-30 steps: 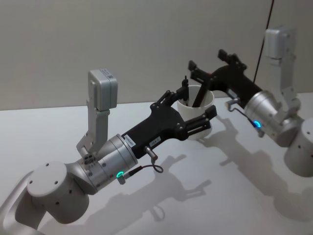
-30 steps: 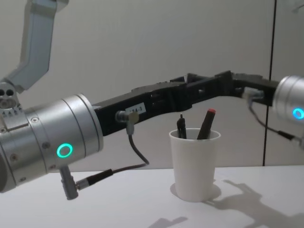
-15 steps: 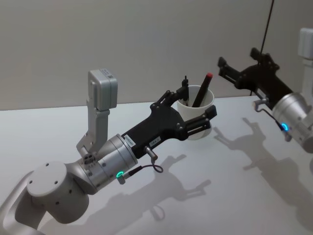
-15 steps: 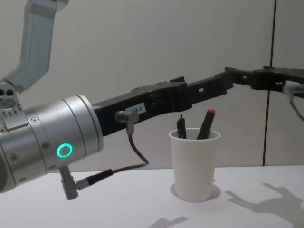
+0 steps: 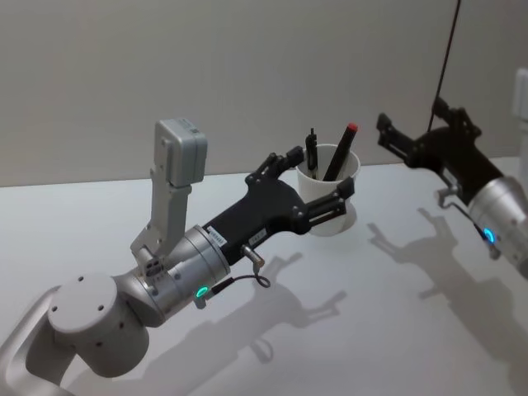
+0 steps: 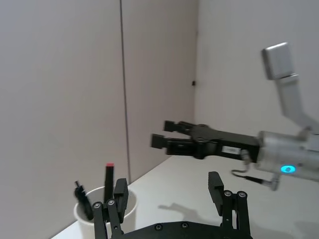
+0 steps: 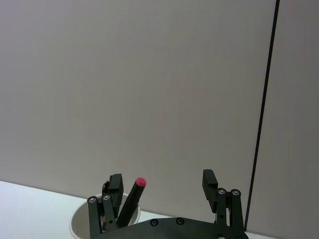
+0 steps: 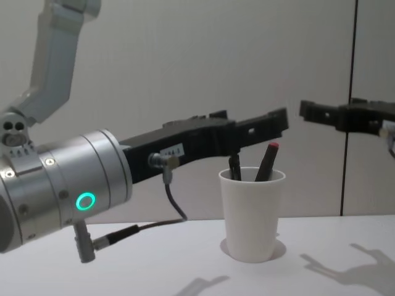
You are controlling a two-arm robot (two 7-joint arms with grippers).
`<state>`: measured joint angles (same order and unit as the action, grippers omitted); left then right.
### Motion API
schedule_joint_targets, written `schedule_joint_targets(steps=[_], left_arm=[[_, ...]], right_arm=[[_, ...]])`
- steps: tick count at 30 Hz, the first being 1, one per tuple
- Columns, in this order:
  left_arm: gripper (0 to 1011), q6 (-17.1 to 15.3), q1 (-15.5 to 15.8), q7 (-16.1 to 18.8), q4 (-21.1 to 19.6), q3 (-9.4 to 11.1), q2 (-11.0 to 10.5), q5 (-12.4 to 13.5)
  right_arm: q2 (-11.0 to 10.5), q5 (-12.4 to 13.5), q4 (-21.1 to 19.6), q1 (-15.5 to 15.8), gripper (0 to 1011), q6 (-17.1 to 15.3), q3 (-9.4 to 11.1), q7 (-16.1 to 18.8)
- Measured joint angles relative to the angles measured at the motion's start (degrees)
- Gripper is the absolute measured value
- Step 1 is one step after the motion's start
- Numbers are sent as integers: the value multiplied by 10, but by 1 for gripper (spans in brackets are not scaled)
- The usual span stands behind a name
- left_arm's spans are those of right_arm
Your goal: Place the pen into the pen holder.
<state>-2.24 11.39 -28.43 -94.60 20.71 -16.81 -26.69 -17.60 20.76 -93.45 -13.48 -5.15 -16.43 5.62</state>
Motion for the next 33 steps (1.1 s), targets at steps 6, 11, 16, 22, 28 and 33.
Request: schedule_joint_targets(steps=[6,11,16,22,28,33], left_arm=[[1001,3,4,48,3,9,-9,26],[1001,4,7,82,4,16,-15,45],[1001,6,9,116,6,23,-21,63],[1001,9,13,162,8,31,-29,89],[1001,11,17,207,11,40,-38,113],[1001,13,20,245,13,47,-45,134]], right_arm=[[-4,-11,-20,36,1001,8,9,-5],[-8,-19,-34,63,1001,14,16,-8],[-12,-28,-51,94,1001,21,23,-12],[-16,-38,-69,126,1001,29,31,-16],[-18,-42,-77,142,1001,32,35,-18],[-18,-43,-78,143,1001,32,35,-18]])
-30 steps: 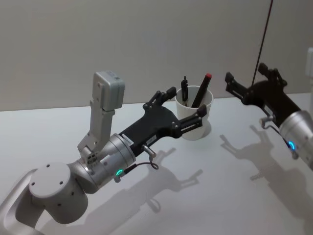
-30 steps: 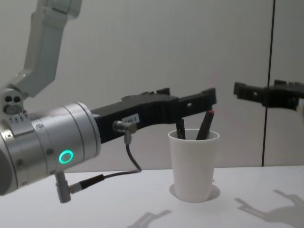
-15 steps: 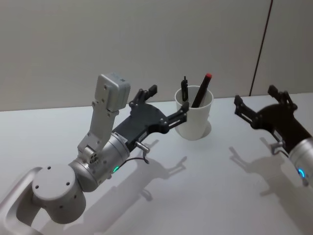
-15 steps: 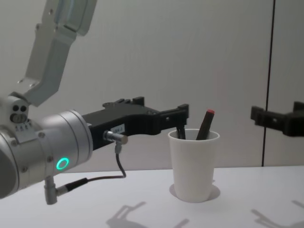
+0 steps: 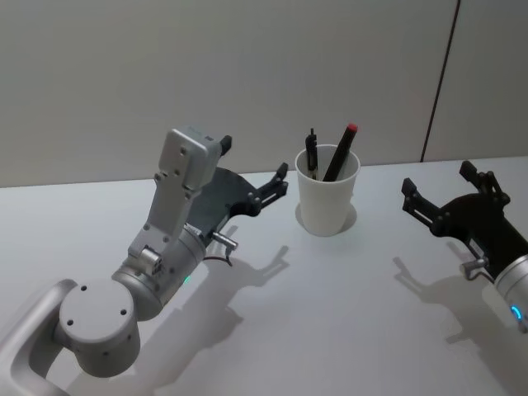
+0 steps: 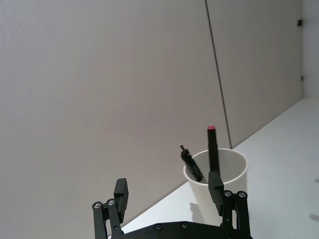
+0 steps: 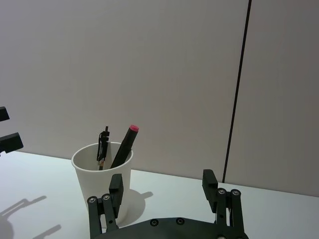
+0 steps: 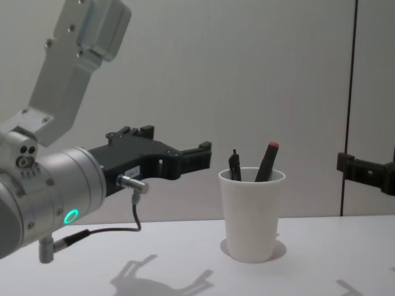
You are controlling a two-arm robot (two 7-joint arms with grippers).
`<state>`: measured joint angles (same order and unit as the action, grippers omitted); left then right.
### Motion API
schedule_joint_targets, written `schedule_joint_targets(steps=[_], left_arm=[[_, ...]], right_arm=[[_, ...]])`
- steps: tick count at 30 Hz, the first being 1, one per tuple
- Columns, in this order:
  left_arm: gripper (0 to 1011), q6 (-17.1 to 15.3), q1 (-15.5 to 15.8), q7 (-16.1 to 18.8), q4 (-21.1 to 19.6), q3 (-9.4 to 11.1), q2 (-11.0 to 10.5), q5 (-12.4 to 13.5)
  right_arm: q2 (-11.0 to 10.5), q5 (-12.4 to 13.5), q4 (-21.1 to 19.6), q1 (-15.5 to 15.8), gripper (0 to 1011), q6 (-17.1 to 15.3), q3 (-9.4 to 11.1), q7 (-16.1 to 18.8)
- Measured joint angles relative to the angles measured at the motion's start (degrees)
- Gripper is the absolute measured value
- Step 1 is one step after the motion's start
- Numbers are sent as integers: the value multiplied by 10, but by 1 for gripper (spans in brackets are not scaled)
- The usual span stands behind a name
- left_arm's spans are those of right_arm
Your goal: Place the pen into the pen holder.
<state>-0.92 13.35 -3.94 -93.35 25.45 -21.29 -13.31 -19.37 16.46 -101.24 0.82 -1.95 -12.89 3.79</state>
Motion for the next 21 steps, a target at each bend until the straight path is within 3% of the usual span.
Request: schedule_joint_targets(steps=[8,21], left_arm=[[1001,2,3,31,2,6,-6,17],[1001,2,3,33,2,6,-6,18]], right_arm=[[0,0,0,0,1001,0,0,0],[0,0,0,0,1001,0,-1,0]])
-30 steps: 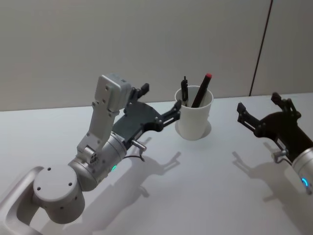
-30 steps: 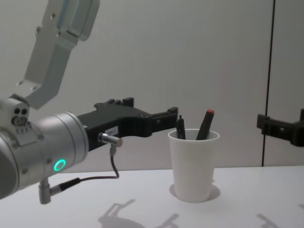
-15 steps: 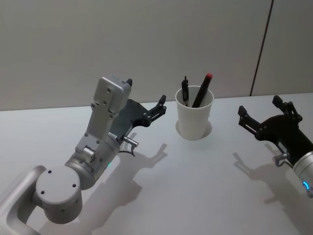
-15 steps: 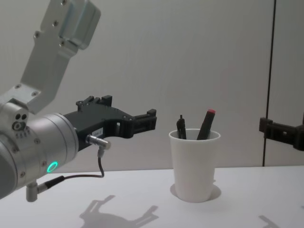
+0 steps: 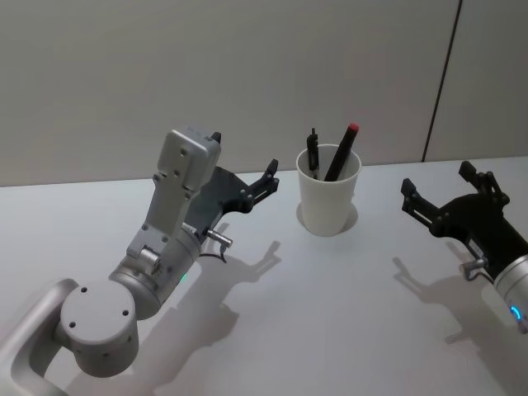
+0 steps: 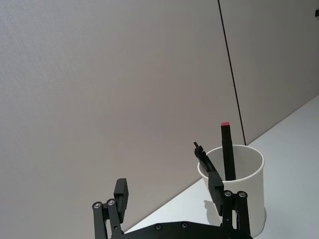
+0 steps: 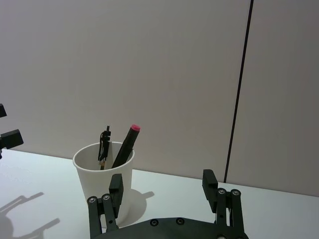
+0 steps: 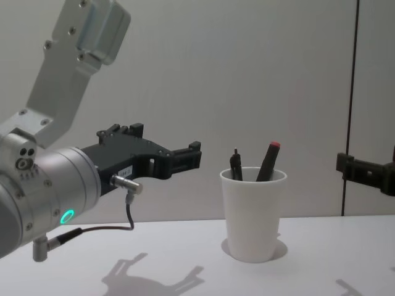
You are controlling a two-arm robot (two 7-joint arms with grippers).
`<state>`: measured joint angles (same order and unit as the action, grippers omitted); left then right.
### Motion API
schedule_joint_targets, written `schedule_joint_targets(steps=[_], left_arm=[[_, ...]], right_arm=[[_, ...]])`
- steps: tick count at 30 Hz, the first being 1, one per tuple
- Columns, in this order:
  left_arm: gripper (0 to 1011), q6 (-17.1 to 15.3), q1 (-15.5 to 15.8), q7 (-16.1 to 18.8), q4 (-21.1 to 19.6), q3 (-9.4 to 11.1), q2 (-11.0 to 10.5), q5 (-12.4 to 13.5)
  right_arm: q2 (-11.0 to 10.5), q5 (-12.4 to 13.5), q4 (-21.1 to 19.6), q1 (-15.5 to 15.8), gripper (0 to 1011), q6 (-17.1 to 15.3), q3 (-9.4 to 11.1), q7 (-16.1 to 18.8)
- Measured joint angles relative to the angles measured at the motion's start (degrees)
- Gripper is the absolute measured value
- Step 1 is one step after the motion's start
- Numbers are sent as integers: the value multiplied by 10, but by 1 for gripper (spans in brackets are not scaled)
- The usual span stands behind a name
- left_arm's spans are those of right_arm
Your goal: Place the pen into the pen holder.
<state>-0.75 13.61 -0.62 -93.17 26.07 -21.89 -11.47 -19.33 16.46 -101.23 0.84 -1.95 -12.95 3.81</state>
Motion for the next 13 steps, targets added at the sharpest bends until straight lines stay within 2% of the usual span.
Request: schedule_joint_targets(steps=[13], left_arm=[[1001,0,0,0,0,0,0,0]], right_arm=[[0,0,0,0,1001,0,0,0]])
